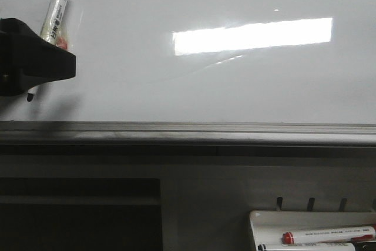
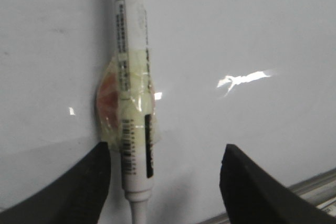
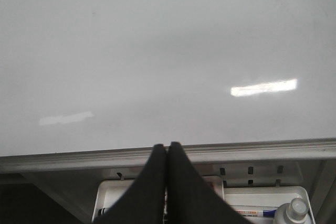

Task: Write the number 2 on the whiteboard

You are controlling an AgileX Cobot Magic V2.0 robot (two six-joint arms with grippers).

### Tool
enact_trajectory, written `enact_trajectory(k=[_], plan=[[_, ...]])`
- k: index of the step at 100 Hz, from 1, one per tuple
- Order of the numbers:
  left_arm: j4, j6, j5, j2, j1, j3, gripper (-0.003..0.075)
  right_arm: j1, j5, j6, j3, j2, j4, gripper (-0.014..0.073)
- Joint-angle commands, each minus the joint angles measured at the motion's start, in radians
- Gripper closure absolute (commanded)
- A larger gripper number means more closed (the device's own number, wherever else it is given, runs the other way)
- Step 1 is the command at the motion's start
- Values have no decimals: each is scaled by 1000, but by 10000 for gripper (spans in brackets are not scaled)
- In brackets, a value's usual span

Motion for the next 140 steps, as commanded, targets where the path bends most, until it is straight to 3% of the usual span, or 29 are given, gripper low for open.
enact_trajectory(k=[1, 11, 23, 30, 42, 57, 64, 88, 96, 105, 120, 125, 140], plan=[[-12, -6, -119, 16, -7, -28, 302, 2, -76, 3, -22, 22, 3, 654], [-24, -6, -132, 55, -7, -28, 317, 2, -76, 3, -22, 22, 3, 654], [-31, -6, -152, 91, -7, -28, 397, 2, -76, 3, -22, 22, 3, 654], [-31, -6, -157, 96, -7, -28, 492, 2, -76, 3, -22, 22, 3, 654], [-24, -6, -153, 96, -7, -28, 742, 2, -69, 3, -22, 22, 3, 654], [27, -6, -153, 91, -7, -28, 741, 2, -44, -6, -28, 23, 24, 654], [94, -6, -143, 74, -7, -28, 741, 2, -27, -80, -31, 24, 95, 654], [435, -8, -62, -74, -30, -28, 741, 67, -15, -525, -37, 66, 618, 654], [567, -10, -37, -119, -48, -28, 741, 126, -13, -664, -37, 107, 713, 643], [692, -13, 0, -155, -75, -28, 741, 202, -21, -731, -49, 167, 719, 553], [730, -18, 41, -175, -126, -28, 741, 364, -84, -814, -100, 285, 720, 254], [730, -18, 43, -175, -145, -28, 741, 423, -107, -865, -121, 330, 720, 193], [732, -18, 43, -175, -202, -28, 740, 578, -205, -1021, -186, 479, 718, 174]])
